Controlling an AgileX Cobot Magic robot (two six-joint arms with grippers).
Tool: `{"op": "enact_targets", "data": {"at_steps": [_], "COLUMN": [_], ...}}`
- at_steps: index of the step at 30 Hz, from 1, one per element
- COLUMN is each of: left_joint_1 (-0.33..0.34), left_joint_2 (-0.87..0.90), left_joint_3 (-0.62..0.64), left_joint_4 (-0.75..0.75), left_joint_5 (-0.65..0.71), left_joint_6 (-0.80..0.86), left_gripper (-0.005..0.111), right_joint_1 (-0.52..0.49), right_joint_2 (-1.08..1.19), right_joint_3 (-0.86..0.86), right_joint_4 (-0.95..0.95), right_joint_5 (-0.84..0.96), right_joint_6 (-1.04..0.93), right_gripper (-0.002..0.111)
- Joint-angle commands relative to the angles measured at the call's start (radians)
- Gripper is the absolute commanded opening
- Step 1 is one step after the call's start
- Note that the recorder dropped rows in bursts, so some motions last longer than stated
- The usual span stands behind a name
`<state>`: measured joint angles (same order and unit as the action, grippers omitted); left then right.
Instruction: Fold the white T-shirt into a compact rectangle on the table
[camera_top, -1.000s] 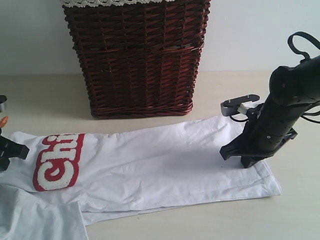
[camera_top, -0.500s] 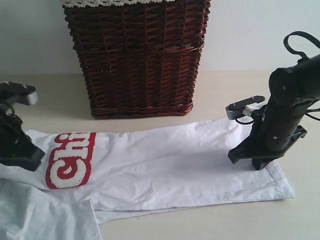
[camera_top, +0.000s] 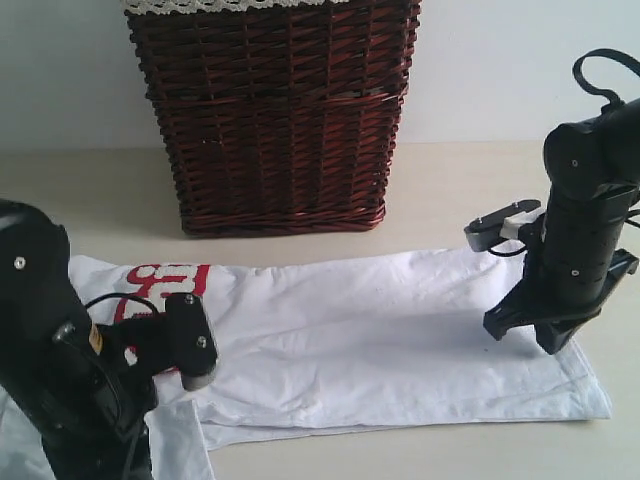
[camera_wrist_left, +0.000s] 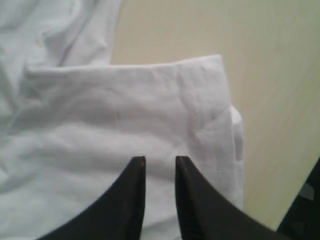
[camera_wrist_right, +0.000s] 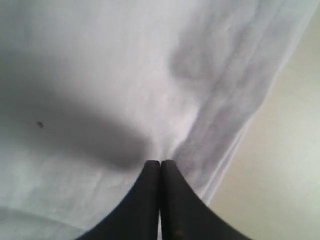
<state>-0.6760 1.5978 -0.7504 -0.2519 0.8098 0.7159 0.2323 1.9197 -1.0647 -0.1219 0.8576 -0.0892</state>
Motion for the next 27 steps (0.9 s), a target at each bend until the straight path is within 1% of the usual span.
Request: {"op": "enact_targets", "data": {"at_steps": [1, 6, 8, 9, 11, 14, 15, 18, 20, 22, 24, 26, 27], "left_joint_1": [-0.034, -0.034, -0.034, -0.034, -0.041, -0.074, -0.091, -0.144, -0.171, -0.180, -0.180, -0.180, -0.184], "left_joint_2": [0.013, 0.026, 0.026, 0.026, 0.026, 0.026, 0.026, 0.031, 0.040, 0.054, 0.075, 0.096, 0.108], "left_joint_3": [0.049, 0.085, 0.085, 0.085, 0.085, 0.085, 0.085, 0.087, 0.089, 0.089, 0.089, 0.089, 0.089], "left_joint_4": [0.001, -0.036, -0.063, -0.081, -0.113, -0.119, -0.119, -0.119, -0.068, 0.036, 0.134, 0.152, 0.131], "left_joint_5": [-0.030, -0.016, 0.005, 0.013, 0.016, 0.014, 0.014, 0.003, -0.036, -0.091, -0.118, -0.113, -0.108], "left_joint_6": [-0.043, -0.041, -0.005, 0.018, 0.044, 0.043, 0.043, 0.039, -0.013, -0.130, -0.252, -0.285, -0.287], "left_gripper": [0.035, 0.036, 0.036, 0.038, 0.047, 0.060, 0.062, 0.062, 0.062, 0.062, 0.062, 0.062, 0.062], "right_joint_1": [-0.006, -0.006, -0.006, -0.006, -0.006, -0.006, -0.006, -0.006, -0.006, -0.006, -0.006, -0.006, -0.006], "right_joint_2": [-0.062, -0.085, -0.085, -0.085, -0.085, -0.085, -0.085, -0.085, -0.085, -0.085, -0.085, -0.085, -0.085], "right_joint_3": [0.000, 0.000, 0.000, 0.000, 0.000, 0.000, 0.000, 0.000, 0.000, 0.000, 0.000, 0.000, 0.000], "right_joint_4": [-0.009, 0.012, 0.036, 0.046, 0.053, 0.057, 0.057, 0.059, 0.059, 0.061, 0.061, 0.063, 0.063], "right_joint_5": [-0.026, -0.026, -0.026, -0.026, -0.026, -0.031, -0.035, -0.044, -0.044, -0.044, -0.044, -0.044, -0.044], "right_joint_6": [-0.013, -0.016, -0.036, -0.049, -0.056, -0.058, -0.058, -0.058, -0.063, -0.063, -0.063, -0.063, -0.063], "right_gripper": [0.000, 0.000, 0.000, 0.000, 0.000, 0.000, 0.000, 0.000, 0.000, 0.000, 0.000, 0.000, 0.000]}}
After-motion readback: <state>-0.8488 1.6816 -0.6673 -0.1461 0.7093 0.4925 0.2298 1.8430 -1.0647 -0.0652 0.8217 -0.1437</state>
